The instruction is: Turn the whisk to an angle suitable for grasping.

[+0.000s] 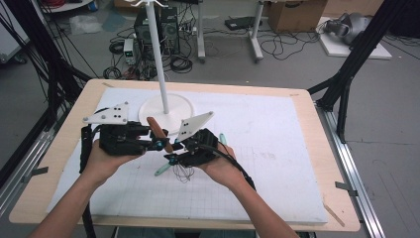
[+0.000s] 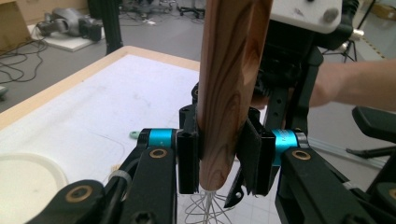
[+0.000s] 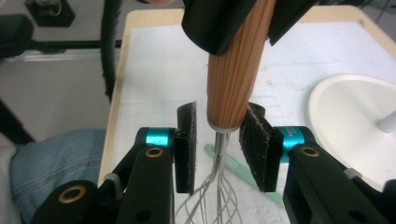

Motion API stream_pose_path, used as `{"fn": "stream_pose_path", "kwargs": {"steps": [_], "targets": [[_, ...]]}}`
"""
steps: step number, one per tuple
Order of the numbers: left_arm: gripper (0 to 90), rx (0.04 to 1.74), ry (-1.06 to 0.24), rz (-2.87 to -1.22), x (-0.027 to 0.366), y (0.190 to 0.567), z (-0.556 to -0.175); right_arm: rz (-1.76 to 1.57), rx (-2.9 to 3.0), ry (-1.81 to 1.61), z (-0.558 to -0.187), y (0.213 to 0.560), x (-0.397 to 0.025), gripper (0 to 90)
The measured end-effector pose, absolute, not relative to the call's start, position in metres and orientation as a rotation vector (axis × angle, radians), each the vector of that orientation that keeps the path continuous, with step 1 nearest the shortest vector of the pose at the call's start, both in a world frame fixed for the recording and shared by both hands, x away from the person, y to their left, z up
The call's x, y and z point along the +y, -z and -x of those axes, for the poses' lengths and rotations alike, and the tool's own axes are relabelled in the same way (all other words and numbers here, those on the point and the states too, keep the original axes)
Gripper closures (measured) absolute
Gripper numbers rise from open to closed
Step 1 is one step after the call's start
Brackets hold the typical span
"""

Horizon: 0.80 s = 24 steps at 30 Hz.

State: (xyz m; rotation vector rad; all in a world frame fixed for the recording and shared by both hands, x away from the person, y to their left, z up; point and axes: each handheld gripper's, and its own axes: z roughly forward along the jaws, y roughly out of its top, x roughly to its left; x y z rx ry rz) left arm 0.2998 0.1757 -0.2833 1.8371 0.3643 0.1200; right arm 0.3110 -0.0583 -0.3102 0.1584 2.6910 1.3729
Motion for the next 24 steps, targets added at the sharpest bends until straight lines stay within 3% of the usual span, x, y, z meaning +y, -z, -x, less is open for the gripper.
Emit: {"fn": "stream_pose_path", "kwargs": {"steps": [6,15,24], "targets": [[70.5,0.397,-0.142,-1.821,0.175,0.278,-0.299,-0.195,2.654,-1.417,-0.314,0.308,-0.058,73.9],[64.9,0.361,-0.108,-1.782,0.176,0.280,-0.301,-0.190,2.714,-1.616,-0.326,0.311,-0.065,74.8],[68.5,0.357,-0.083,-1.780,0.172,0.285,-0.302,-0.181,2.734,-1.675,-0.327,0.314,-0.065,74.8]]}}
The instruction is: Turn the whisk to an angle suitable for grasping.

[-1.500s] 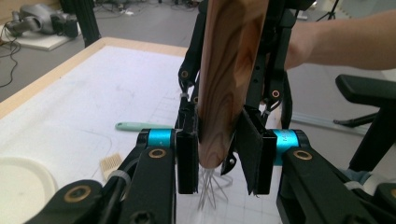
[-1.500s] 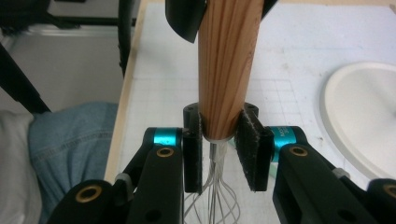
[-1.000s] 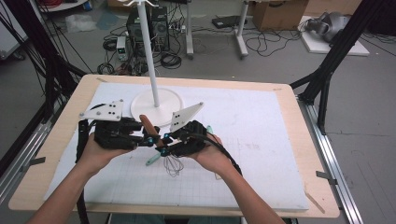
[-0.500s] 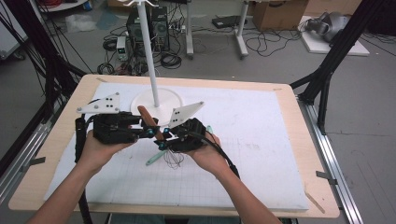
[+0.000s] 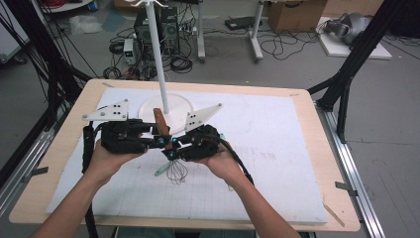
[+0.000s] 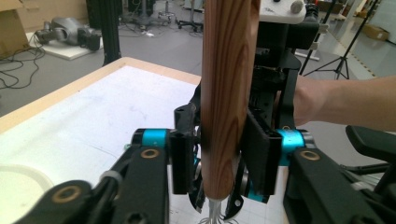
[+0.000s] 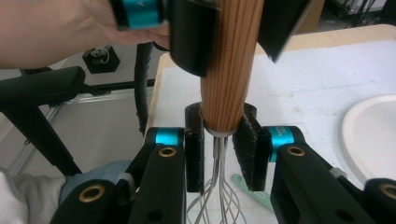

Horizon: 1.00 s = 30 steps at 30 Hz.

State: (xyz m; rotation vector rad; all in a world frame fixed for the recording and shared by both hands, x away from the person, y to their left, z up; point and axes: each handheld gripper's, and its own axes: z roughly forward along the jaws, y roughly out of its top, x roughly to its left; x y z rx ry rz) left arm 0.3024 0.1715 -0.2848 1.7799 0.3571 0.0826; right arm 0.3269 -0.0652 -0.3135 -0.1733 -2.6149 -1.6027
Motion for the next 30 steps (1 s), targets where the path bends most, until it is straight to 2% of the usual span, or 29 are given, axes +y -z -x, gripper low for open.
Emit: {"fn": "stream_pose_path", "kwargs": {"steps": [9,11,21,30], "targets": [[71.2,0.370,-0.109,-1.784,0.168,0.285,-0.300,0.185,-2.611,1.598,-0.326,0.316,-0.066,73.1],[71.3,0.387,-0.116,-1.778,0.169,0.284,-0.300,0.216,-2.638,1.595,-0.326,0.316,-0.067,59.9],[71.3,0.451,-0.173,-1.784,0.177,0.283,-0.302,0.356,-2.643,1.620,-0.327,0.319,-0.088,45.8],[71.2,0.460,-0.187,-1.802,0.179,0.283,-0.305,0.460,-2.671,1.663,-0.326,0.318,-0.112,37.4]]}}
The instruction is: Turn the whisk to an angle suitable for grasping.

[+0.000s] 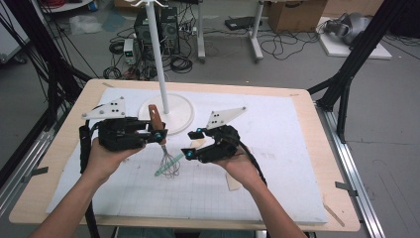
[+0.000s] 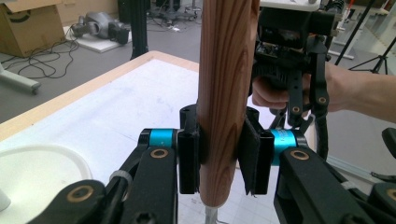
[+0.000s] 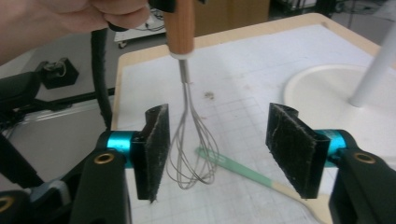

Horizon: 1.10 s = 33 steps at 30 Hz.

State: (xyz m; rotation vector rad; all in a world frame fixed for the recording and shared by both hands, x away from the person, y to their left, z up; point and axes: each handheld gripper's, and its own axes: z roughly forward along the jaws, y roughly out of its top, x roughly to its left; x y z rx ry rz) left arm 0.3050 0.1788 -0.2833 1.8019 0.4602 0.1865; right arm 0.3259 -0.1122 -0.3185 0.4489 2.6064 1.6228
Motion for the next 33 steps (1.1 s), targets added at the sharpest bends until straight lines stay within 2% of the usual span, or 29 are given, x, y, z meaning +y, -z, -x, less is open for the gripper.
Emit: {"fn": "stream_pose_path", "kwargs": {"steps": [15,33], "targets": [[71.2,0.470,-0.196,-1.799,0.185,0.278,-0.308,-0.591,2.522,-1.616,-0.325,0.326,-0.149,28.3],[71.2,0.496,-0.218,-1.784,0.200,0.268,-0.311,-0.702,2.449,-1.572,-0.319,0.340,-0.188,22.9]]}}
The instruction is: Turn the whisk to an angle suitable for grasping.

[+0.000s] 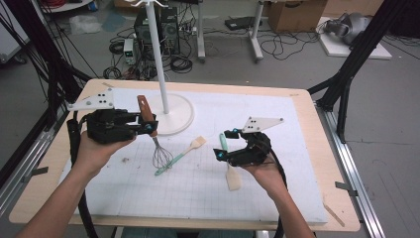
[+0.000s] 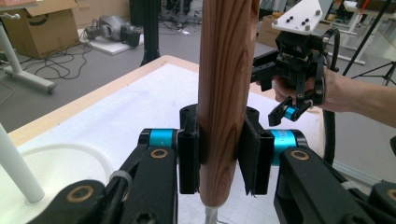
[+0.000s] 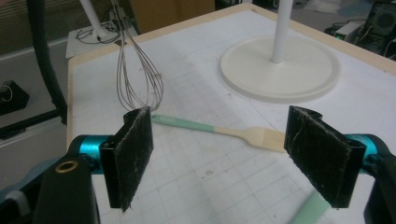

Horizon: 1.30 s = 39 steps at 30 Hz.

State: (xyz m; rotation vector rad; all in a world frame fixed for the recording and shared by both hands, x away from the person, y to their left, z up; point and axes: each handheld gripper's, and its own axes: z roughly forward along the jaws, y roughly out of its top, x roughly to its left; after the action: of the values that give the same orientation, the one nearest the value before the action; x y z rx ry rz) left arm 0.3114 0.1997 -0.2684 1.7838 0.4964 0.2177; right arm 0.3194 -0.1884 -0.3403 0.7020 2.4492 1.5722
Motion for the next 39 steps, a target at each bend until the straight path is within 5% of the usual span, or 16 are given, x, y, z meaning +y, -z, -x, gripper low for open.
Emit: {"fn": "stream_pose_path", "kwargs": {"steps": [39], "targets": [[71.2,0.513,-0.207,-1.796,0.214,0.244,-0.347,-0.867,2.318,-1.467,-0.291,0.368,-0.260,20.9]]}}
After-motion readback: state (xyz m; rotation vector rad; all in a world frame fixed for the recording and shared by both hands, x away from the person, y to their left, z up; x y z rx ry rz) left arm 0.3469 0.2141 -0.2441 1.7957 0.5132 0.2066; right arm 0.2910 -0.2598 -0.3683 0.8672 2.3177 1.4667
